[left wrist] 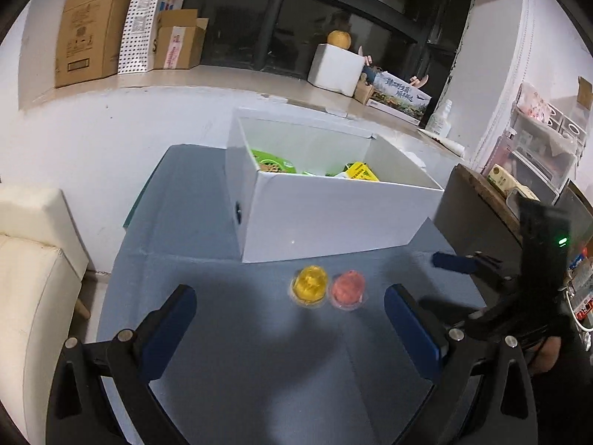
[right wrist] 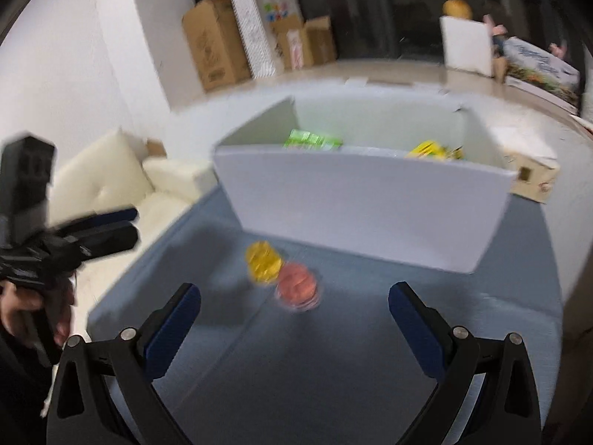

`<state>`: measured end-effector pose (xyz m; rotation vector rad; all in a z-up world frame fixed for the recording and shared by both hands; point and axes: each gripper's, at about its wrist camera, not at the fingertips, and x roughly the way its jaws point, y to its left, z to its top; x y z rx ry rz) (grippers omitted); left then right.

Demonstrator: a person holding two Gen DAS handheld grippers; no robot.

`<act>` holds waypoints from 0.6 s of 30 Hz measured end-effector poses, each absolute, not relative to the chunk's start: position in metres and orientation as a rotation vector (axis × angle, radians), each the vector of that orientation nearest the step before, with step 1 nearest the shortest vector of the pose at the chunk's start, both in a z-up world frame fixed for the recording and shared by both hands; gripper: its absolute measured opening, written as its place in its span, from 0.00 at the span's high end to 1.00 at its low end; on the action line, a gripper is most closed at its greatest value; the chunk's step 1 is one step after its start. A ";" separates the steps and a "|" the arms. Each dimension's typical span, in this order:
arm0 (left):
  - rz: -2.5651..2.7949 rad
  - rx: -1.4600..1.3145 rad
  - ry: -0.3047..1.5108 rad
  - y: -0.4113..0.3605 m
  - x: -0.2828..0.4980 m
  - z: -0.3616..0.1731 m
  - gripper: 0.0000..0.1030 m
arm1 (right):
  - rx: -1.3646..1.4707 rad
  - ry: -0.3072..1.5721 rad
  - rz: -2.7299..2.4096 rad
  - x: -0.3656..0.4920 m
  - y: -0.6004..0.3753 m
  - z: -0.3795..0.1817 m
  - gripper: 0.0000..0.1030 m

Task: Organize snacks
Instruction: 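Grasp the yellow jelly cup with the left gripper while the right gripper grasps the pink jelly cup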

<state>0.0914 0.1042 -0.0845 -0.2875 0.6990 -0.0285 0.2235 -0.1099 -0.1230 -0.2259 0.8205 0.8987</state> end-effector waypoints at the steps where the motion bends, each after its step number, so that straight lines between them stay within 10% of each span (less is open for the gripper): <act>1: -0.027 -0.290 0.701 0.105 0.089 -0.086 0.00 | -0.250 0.836 0.894 0.225 -0.101 -0.130 0.00; 9: -0.026 -0.298 0.735 0.103 0.083 -0.100 0.00 | -0.283 0.915 0.874 0.254 -0.069 -0.161 0.01; 11: -0.034 -0.302 0.747 0.102 0.082 -0.106 0.00 | -0.296 0.938 0.863 0.262 -0.065 -0.168 0.13; 13: -0.034 -0.301 0.757 0.099 0.083 -0.110 0.00 | -0.312 0.962 0.866 0.265 -0.063 -0.174 0.57; 18: -0.048 -0.291 0.774 0.093 0.091 -0.118 0.00 | -0.317 0.935 0.899 0.260 -0.068 -0.172 0.63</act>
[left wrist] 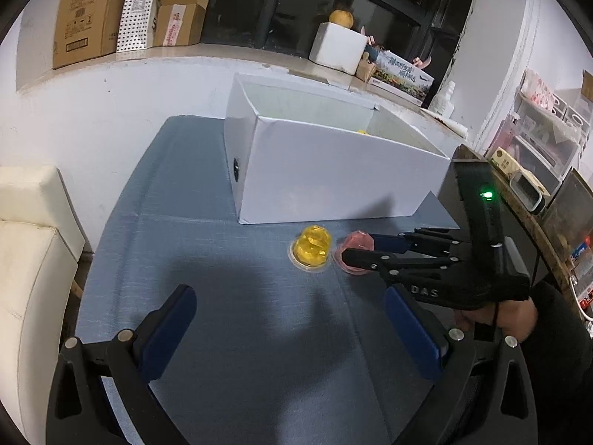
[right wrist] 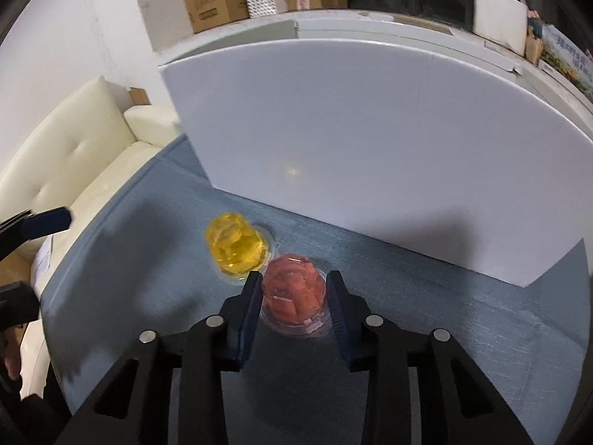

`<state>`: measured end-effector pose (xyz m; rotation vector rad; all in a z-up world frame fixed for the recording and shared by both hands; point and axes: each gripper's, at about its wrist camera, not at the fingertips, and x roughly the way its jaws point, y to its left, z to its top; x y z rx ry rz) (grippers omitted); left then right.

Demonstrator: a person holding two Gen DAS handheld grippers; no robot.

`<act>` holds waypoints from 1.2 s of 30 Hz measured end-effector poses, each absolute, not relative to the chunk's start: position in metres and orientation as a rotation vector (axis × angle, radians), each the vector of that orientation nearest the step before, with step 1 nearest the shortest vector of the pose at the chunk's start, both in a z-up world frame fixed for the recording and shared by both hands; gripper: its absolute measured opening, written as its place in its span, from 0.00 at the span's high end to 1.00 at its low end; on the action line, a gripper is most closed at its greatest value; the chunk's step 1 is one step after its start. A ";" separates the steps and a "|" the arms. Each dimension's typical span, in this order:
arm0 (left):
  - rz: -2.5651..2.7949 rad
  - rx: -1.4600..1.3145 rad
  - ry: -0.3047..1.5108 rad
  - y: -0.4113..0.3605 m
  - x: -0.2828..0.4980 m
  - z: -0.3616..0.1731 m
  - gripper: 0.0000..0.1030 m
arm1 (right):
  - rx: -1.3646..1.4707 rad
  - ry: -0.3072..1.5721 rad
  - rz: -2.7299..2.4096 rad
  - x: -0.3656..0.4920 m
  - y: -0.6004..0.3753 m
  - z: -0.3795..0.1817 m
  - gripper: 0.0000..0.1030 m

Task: Organize snacks
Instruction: 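Grasp the yellow jelly cup with the left gripper while the right gripper grasps the pink jelly cup, then drop both jelly cups into the white box and open both grippers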

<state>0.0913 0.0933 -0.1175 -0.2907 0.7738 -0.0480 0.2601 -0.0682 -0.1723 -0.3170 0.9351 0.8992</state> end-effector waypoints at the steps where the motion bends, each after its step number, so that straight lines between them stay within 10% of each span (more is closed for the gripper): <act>1: -0.057 -0.289 0.778 0.091 0.094 -0.119 0.00 | -0.311 0.933 0.905 0.258 -0.071 -0.170 0.64; 20: -0.129 -0.215 0.888 0.053 0.189 -0.159 0.02 | -0.230 0.859 0.820 0.221 -0.164 -0.122 0.64; 26: -0.144 -0.238 0.888 0.063 0.193 -0.166 0.61 | -0.190 0.860 0.817 0.222 -0.173 -0.124 0.64; 36: -0.142 -0.227 0.780 0.074 0.161 -0.134 0.63 | -0.190 0.825 0.844 0.216 -0.169 -0.112 0.64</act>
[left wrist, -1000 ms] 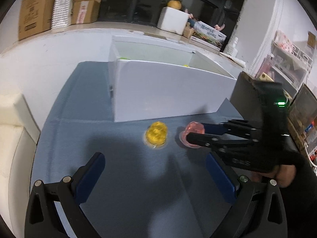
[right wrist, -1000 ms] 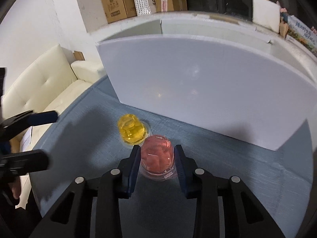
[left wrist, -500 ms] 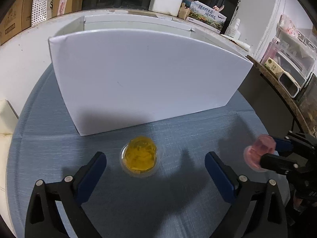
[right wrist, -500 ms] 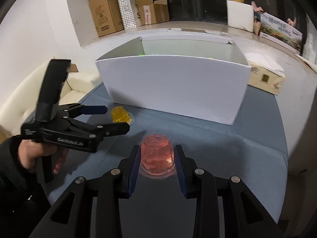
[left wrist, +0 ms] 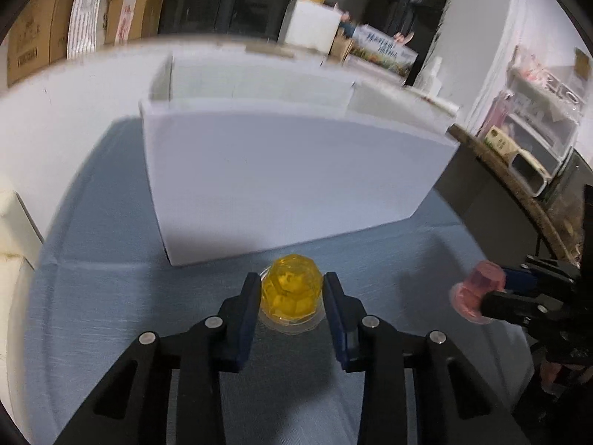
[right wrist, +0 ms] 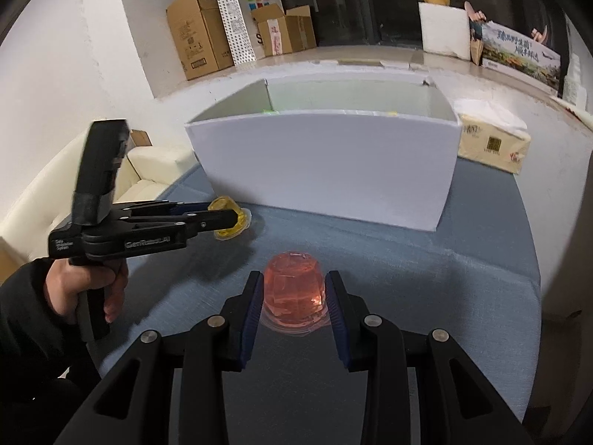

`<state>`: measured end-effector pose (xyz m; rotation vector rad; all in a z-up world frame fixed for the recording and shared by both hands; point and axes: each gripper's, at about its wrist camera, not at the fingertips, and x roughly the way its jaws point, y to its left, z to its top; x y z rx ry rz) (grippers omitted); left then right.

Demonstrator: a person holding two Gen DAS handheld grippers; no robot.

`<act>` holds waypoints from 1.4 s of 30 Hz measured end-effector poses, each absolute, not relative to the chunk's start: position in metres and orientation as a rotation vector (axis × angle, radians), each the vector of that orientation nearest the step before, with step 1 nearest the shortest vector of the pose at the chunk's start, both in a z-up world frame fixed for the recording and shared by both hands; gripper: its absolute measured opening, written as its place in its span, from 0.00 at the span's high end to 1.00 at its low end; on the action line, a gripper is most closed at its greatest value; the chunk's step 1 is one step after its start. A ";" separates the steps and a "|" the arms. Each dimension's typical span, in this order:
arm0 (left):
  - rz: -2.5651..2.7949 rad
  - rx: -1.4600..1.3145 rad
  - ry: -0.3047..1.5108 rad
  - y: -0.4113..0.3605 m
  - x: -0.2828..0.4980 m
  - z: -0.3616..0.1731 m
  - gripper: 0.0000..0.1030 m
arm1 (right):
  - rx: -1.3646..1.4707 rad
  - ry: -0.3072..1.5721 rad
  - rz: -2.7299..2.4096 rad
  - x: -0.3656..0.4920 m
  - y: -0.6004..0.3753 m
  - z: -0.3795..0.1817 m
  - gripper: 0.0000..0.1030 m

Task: Organize snacks
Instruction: 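Drop both jelly cups into the white box and open both grippers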

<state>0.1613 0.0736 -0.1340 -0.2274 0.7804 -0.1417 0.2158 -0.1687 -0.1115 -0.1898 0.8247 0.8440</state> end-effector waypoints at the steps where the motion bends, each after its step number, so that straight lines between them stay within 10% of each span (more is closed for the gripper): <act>1: -0.142 -0.218 0.757 0.073 0.156 -0.125 0.63 | -0.190 0.813 0.847 0.215 -0.168 -0.107 0.64; 19: -0.149 -0.137 0.646 0.079 0.278 -0.030 0.62 | -0.171 0.752 0.786 0.347 -0.106 -0.035 0.63; 20: -0.125 -0.142 0.648 0.080 0.281 -0.032 0.48 | -0.167 0.766 0.777 0.352 -0.105 -0.038 0.63; 21: -0.115 -0.147 0.659 0.080 0.284 -0.034 0.14 | -0.156 0.796 0.766 0.359 -0.104 -0.044 0.50; 22: -0.108 -0.159 0.661 0.082 0.285 -0.035 0.02 | -0.138 0.816 0.754 0.363 -0.105 -0.048 0.25; 24: -0.102 -0.163 0.653 0.084 0.281 -0.037 0.00 | -0.106 0.806 0.744 0.363 -0.111 -0.051 0.07; 42: 0.197 -0.138 0.577 0.080 0.208 0.013 0.00 | -0.226 0.630 0.544 0.301 -0.119 0.007 0.07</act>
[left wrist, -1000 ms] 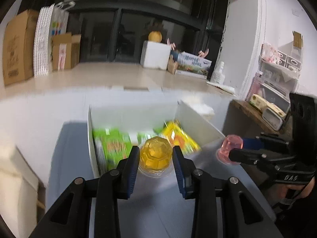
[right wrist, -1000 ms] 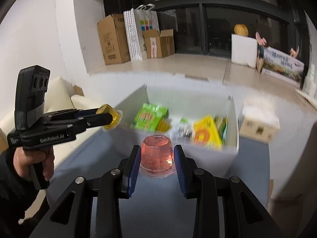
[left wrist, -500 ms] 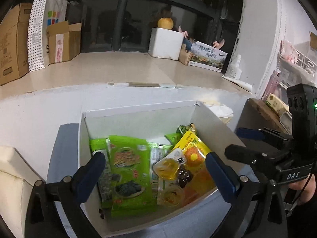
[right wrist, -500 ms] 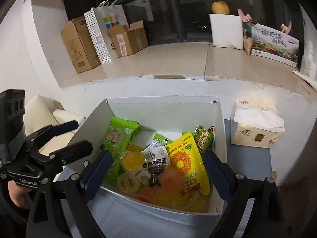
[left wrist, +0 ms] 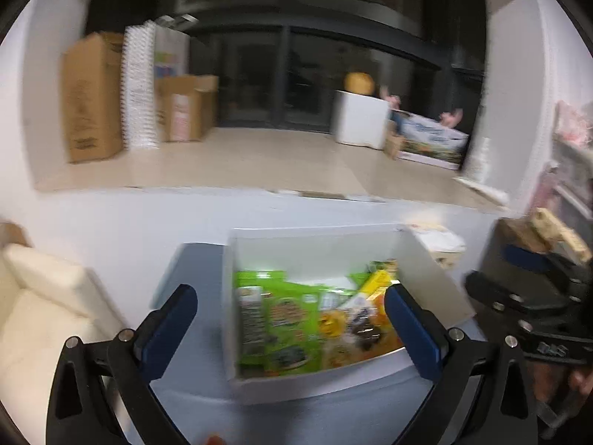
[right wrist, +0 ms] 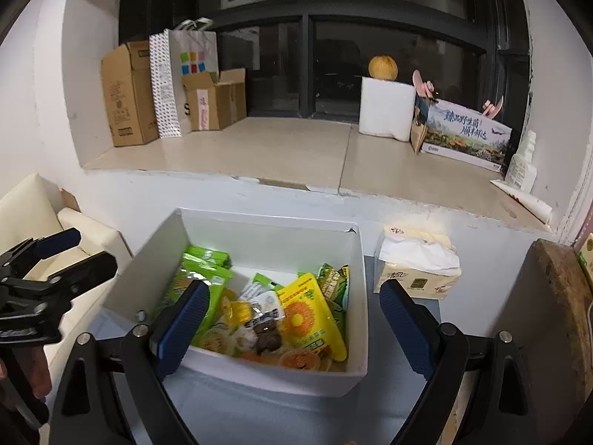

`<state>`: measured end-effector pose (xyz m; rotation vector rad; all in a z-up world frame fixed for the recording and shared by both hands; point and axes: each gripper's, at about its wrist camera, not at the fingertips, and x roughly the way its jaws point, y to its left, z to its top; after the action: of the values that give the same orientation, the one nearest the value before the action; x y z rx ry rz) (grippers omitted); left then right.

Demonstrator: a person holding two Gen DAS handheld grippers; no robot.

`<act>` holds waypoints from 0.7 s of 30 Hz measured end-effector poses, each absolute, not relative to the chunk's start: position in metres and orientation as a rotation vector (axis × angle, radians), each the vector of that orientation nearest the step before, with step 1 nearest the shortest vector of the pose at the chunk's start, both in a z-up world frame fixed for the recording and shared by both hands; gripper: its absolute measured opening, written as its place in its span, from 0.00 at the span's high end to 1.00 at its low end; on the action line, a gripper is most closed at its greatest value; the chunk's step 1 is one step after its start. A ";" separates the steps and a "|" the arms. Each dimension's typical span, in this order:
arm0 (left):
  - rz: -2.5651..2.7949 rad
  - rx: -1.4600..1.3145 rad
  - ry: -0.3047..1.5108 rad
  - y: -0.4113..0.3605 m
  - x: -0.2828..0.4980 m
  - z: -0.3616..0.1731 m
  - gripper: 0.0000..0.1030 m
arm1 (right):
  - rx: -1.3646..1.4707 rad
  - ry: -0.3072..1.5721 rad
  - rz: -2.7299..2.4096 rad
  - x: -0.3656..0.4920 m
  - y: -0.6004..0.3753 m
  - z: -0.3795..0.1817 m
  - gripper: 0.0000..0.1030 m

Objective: Organize snacks

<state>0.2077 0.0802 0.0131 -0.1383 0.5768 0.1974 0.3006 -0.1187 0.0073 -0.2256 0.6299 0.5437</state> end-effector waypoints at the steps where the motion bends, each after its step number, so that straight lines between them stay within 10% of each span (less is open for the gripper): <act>1: 0.198 -0.125 0.574 0.078 0.202 0.015 0.00 | -0.228 0.608 0.544 0.290 -0.120 0.011 0.07; 21: 0.158 -0.153 0.664 0.047 0.061 0.013 0.00 | -0.062 0.707 0.634 0.152 -0.173 -0.003 0.00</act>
<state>0.0613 0.0474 0.0134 -0.1535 0.6643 0.1578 0.1521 -0.1730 -0.0029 -0.0620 0.7072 0.6339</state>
